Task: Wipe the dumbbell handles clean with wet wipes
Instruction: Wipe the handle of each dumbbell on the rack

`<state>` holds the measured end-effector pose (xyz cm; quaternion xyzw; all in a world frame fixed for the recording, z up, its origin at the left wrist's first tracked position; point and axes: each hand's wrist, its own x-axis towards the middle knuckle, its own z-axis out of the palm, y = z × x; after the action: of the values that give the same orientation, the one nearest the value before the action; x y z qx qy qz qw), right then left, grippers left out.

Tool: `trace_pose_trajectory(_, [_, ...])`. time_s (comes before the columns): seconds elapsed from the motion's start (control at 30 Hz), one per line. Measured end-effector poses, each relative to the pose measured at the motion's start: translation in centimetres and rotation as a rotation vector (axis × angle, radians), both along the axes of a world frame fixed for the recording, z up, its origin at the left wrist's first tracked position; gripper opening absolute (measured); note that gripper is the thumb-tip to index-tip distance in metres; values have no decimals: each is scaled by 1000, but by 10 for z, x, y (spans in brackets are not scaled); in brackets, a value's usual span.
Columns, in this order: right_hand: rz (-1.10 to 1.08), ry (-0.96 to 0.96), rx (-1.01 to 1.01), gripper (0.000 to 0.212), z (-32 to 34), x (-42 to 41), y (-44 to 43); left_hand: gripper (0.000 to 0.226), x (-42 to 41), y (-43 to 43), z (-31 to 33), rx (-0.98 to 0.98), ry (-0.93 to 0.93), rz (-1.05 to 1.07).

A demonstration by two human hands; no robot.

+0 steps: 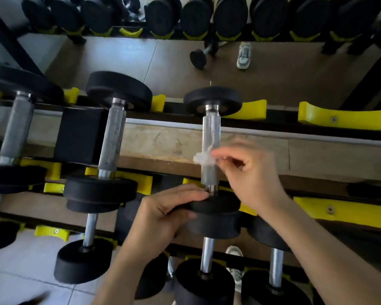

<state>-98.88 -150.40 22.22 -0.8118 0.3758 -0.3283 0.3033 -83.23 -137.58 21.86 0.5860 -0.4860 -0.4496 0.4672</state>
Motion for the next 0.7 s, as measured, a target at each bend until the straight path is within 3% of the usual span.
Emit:
trace_pose_trajectory(0.1, [108,3,34,16,-1,-7,14,48,10,-4,-2,82,168,-14])
trace_pose_trajectory(0.23, [-168,-16,-205,14,3,19,-38,49,19,-16,1,155,254,-102])
trace_pose_trajectory(0.3, [-205,0,-192,15,2,20,-37,55,23,-23,7,209,210,-179])
trace_pose_trajectory(0.4, [-130,66,-160,20,-2,3,-11,55,24,-33,26,229,-66,-371])
trace_pose_trajectory(0.47, [-185,43,-200,18,-6,-3,-16,34,7,-37,38,188,-311,-386])
trace_pose_trajectory(0.53, [-276,-22,-253,19,-6,0,-34,5,-21,-40,43,109,-460,-207])
trace_pose_trajectory(0.63, [-271,-49,-298,25,-10,10,-42,17,-53,-51,30,3,-714,108])
trace_pose_trajectory(0.7, [-264,-56,-287,26,-11,10,-38,20,-62,-60,29,31,-826,216])
